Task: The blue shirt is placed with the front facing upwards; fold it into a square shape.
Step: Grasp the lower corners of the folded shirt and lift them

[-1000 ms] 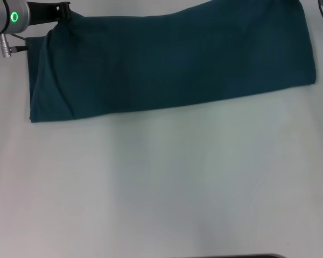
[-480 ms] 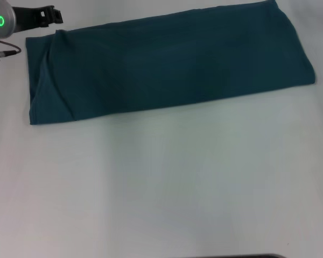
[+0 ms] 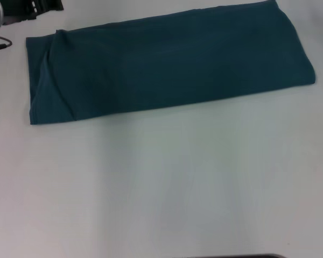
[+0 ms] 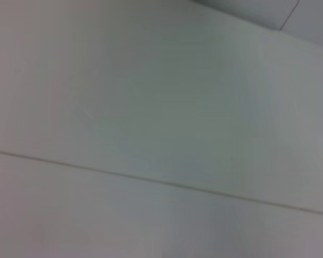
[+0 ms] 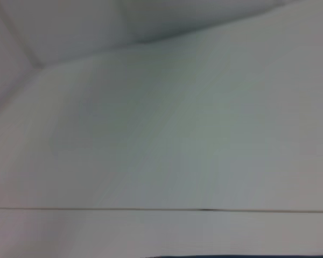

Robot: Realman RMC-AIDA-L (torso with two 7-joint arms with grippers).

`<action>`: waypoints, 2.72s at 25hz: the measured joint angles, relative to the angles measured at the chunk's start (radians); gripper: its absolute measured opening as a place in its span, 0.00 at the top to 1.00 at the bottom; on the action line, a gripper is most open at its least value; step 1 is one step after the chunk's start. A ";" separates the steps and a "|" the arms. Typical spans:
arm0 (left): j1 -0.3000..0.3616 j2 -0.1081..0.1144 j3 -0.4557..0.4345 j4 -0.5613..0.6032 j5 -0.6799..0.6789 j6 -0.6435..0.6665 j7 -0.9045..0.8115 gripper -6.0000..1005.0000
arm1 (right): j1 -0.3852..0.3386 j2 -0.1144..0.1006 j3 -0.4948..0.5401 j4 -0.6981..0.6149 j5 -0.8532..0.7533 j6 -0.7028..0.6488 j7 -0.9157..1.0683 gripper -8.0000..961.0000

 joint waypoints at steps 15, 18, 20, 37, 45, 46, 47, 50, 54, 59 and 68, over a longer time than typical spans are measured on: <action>0.240 0.080 -0.173 0.063 -0.606 0.584 0.360 0.27 | -0.379 0.070 0.191 -0.048 0.373 -0.509 -0.558 0.03; 0.282 0.078 -0.220 0.115 -0.607 0.581 0.408 0.27 | -0.409 0.088 0.226 -0.047 0.373 -0.542 -0.622 0.03; 0.304 0.076 -0.232 0.138 -0.603 0.569 0.457 0.27 | -0.413 0.091 0.239 -0.045 0.370 -0.543 -0.632 0.03; 0.353 0.104 -0.238 0.207 -0.504 0.515 0.469 0.29 | -0.353 0.075 0.242 -0.028 0.339 -0.533 -0.585 0.03; 0.370 0.111 -0.249 0.206 -0.503 0.523 0.476 0.30 | -0.354 0.077 0.243 -0.028 0.341 -0.535 -0.562 0.03; 0.371 0.112 -0.248 0.207 -0.503 0.524 0.477 0.30 | -0.354 0.077 0.243 -0.028 0.341 -0.535 -0.560 0.03; 0.373 0.112 -0.247 0.207 -0.503 0.524 0.480 0.31 | -0.354 0.077 0.243 -0.028 0.340 -0.535 -0.560 0.03; 0.375 0.112 -0.242 0.208 -0.503 0.525 0.482 0.31 | -0.354 0.079 0.243 -0.028 0.339 -0.536 -0.560 0.03; 0.376 0.112 -0.239 0.208 -0.503 0.525 0.482 0.32 | -0.356 0.081 0.243 -0.028 0.339 -0.540 -0.560 0.03; 0.367 0.111 -0.239 0.213 -0.492 0.519 0.476 0.33 | -0.355 0.080 0.243 -0.012 0.339 -0.542 -0.559 0.03; 0.314 0.100 -0.234 0.253 -0.431 0.476 0.471 0.34 | -0.354 0.078 0.243 -0.005 0.339 -0.544 -0.559 0.03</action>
